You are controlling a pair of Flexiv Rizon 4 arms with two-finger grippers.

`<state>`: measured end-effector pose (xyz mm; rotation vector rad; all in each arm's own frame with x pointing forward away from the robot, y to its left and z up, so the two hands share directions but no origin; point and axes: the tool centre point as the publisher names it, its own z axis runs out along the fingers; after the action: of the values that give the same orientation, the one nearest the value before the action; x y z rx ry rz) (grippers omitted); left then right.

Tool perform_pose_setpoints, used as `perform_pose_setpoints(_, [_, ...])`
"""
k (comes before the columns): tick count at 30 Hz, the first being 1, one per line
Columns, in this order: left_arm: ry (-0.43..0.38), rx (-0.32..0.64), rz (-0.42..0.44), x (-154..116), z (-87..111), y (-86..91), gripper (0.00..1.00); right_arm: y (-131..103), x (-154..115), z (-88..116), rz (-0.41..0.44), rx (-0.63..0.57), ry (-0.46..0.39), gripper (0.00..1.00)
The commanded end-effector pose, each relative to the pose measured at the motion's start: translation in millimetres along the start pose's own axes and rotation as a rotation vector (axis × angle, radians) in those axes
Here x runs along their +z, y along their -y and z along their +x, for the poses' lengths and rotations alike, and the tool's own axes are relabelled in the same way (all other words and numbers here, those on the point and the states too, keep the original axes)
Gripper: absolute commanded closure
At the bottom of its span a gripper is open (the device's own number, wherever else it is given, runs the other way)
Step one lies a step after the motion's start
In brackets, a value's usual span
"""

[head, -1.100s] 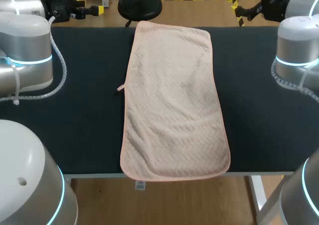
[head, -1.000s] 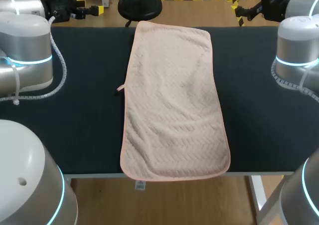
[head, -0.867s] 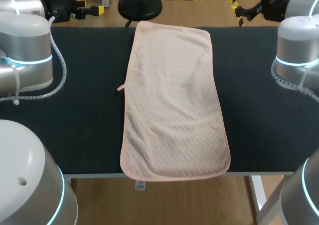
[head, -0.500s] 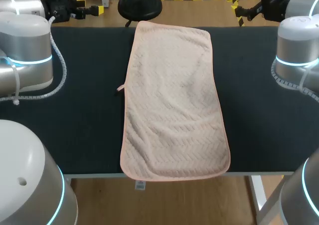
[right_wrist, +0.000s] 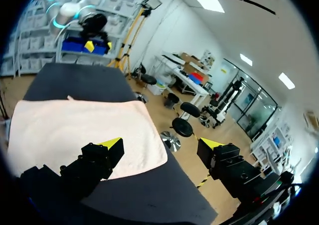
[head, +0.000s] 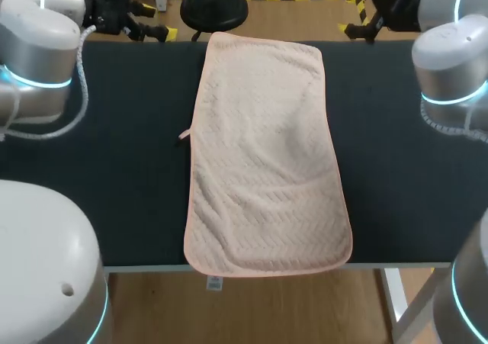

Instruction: Fold the towel

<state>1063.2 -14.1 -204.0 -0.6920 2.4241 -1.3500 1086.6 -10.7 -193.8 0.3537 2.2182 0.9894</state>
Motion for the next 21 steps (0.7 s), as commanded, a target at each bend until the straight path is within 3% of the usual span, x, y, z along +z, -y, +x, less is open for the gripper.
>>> perform_pose_setpoints(1, [-0.424, 0.349, -0.633, -15, 5.5, 3.3, 0.0, -3, -12, -3, 0.5, -0.8, -0.343, 0.0])
perform_pose_setpoints(15, [-0.424, 0.349, -0.633, -15, 5.5, 3.3, 0.0, -3, -12, -3, 0.5, -0.8, -0.343, 0.0])
perform_pose_setpoints(19, [-0.496, 0.478, -0.817, 16, 26.6, 4.9, 0.0, -16, 9, 23, 0.745, -0.986, -0.449, 0.0])
perform_pose_setpoints(21, [-0.515, 0.533, -0.852, 24, 38.1, 4.5, 0.0, -21, 13, 35, 0.793, -1.044, -0.481, 0.0])
